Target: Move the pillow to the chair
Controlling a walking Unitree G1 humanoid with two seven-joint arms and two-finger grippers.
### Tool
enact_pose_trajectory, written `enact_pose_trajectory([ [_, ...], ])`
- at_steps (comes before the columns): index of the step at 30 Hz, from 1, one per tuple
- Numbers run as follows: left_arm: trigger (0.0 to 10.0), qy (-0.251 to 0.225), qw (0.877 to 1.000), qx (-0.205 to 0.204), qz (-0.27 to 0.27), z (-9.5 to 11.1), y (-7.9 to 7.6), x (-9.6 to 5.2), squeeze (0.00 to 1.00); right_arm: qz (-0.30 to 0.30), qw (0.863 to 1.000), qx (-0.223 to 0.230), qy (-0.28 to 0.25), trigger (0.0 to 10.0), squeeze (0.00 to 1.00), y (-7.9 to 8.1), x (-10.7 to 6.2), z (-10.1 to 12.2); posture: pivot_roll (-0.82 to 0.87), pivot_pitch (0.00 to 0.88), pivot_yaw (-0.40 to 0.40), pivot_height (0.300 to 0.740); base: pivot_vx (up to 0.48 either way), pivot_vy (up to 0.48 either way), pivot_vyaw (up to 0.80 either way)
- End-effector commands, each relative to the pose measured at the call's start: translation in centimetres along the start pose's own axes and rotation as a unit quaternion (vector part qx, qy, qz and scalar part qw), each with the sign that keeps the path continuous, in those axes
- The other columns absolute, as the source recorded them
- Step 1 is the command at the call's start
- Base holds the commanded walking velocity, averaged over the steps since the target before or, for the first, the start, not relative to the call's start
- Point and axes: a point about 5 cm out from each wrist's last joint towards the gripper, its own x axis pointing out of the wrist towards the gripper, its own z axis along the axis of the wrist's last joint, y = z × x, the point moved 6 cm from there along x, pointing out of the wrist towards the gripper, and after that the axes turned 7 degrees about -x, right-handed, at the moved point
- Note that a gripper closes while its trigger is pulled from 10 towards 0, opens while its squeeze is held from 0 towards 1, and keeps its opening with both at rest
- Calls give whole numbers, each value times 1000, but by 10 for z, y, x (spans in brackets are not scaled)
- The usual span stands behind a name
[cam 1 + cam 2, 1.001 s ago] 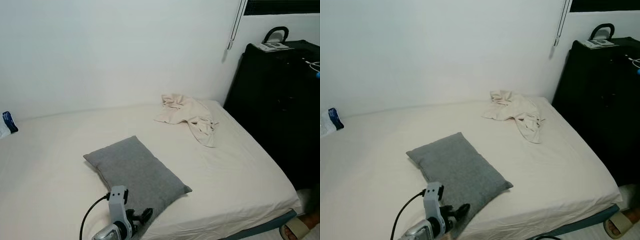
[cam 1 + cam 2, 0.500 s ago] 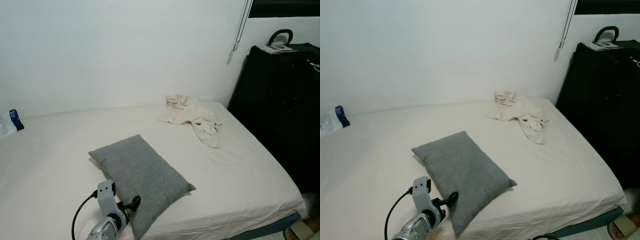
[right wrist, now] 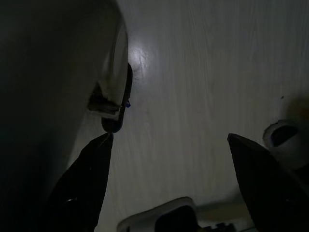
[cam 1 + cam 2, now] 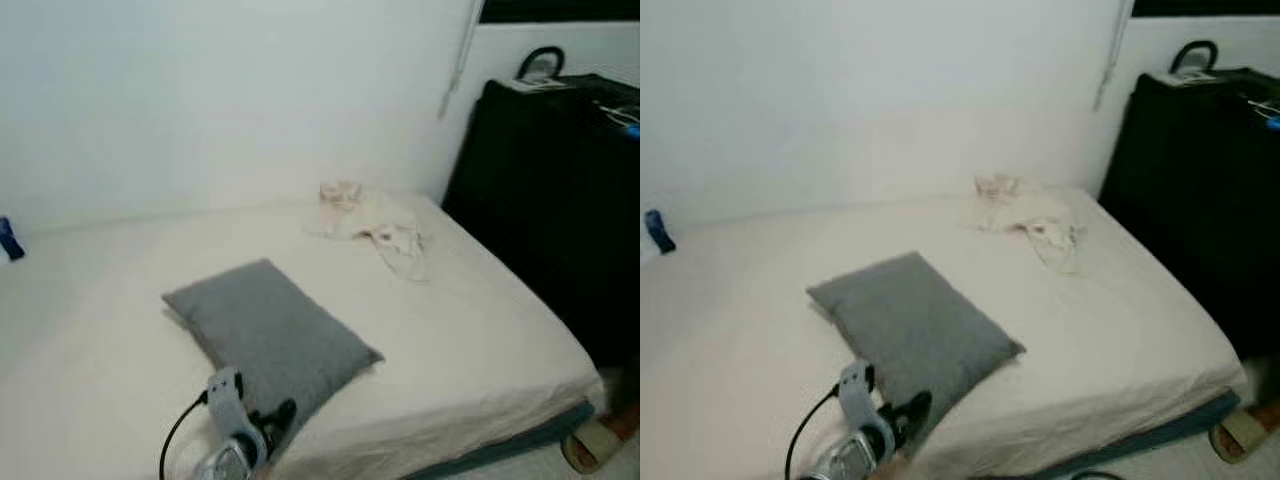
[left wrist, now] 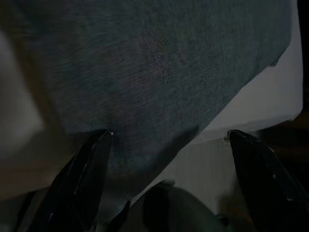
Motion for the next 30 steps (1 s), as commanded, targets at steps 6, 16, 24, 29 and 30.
enact_pose_trajectory([
  [6,10000,5,1000,0,-10,-6,-10,2,0,17,1000,11,-7,10000,0,11,0,3,-26,7,-10,602,0,0,0],
  [16,10000,-85,996,16,12,36,-22,8,0,22,1000,1,-1,10000,0,14,0,-1,-27,28,-11,602,0,0,0],
  [24,10000,-171,984,29,-40,89,-53,9,0,28,1000,-2,0,10000,0,17,0,-3,-16,32,-17,583,0,0,0],
  [29,10000,-227,972,37,-45,124,-59,2,0,33,999,-2,-9,10000,0,19,0,1,-13,29,-16,583,0,0,0],
  [30,10000,-243,968,39,-37,133,-57,-1,0,33,999,-3,-10,10000,0,19,0,2,-13,29,-14,583,0,0,0],
])
